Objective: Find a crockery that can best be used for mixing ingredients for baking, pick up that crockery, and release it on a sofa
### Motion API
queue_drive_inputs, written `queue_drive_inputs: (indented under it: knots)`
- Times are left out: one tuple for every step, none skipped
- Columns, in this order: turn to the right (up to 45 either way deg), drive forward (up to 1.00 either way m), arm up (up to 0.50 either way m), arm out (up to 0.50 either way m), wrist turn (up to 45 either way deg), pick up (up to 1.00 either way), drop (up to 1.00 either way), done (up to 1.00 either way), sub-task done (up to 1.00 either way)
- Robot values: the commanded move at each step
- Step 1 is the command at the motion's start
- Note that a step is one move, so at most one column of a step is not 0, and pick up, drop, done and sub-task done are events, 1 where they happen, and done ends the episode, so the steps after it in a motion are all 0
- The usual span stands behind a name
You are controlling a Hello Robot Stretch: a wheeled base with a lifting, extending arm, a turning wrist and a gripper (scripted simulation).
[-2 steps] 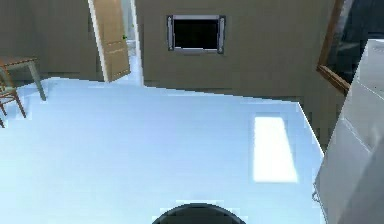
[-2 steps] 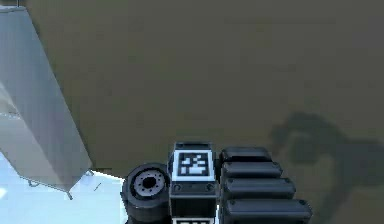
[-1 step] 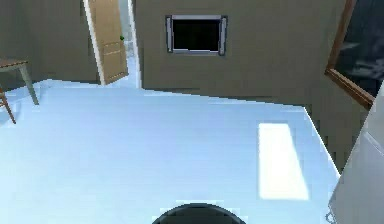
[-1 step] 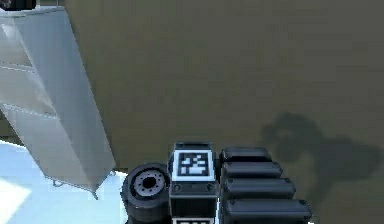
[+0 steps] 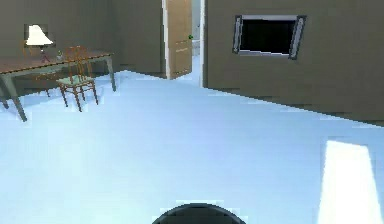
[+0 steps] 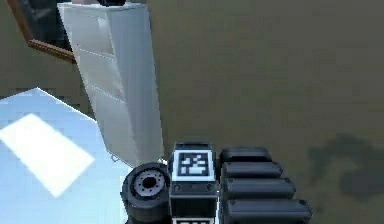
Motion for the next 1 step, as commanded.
queue_drive_inputs:
  knots:
    - [0.0, 1.0, 0.0, 0.0, 0.0, 0.0, 0.0, 0.0, 0.0]
